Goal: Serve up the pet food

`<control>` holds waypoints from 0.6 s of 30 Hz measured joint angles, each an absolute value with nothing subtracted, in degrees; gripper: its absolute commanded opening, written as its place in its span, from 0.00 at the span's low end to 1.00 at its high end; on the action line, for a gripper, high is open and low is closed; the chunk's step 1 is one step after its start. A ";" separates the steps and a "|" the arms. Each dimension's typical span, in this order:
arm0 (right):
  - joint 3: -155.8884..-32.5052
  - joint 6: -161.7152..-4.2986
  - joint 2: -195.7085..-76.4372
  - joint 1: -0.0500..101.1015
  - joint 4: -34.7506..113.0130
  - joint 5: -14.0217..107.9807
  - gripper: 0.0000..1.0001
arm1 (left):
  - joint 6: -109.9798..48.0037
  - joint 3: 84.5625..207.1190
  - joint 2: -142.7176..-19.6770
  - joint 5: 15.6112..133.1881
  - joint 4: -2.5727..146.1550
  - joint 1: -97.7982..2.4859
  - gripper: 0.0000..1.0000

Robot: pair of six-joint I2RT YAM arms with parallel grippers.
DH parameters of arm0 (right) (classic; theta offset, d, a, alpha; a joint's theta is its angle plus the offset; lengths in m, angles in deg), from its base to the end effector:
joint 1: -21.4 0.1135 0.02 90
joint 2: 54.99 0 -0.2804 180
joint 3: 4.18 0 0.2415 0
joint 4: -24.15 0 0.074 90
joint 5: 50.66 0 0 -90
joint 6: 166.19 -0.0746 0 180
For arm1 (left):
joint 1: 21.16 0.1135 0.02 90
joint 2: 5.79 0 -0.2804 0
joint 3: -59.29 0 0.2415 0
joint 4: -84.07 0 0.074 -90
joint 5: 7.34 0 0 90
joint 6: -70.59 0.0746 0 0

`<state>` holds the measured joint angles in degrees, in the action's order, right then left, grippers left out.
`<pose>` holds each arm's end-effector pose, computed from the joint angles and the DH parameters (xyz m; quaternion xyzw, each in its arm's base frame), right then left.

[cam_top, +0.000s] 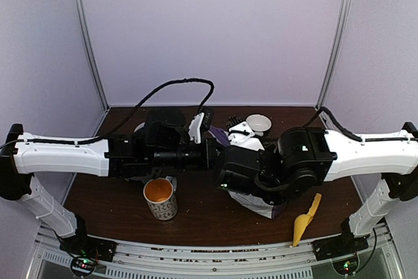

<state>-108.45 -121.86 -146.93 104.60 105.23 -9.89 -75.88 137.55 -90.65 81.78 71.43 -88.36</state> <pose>0.0928 0.3010 0.3309 -0.2147 0.8707 -0.0254 0.4416 0.1443 -0.3462 0.3161 0.0807 0.8113 -0.5134 0.2678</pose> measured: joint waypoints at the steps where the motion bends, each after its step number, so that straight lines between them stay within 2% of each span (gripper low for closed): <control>1: -108.45 -121.86 -146.93 104.58 105.30 -9.94 0.00 | -75.88 137.37 -90.65 81.84 71.62 -88.40 0.00; 18: -107.90 -120.84 -146.93 101.89 102.96 -9.61 0.00 | -75.15 135.58 -91.42 83.57 73.46 -88.40 0.00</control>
<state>-107.90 -120.84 -146.93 101.89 102.96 -9.61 -75.15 135.58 -91.42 83.57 73.46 -88.40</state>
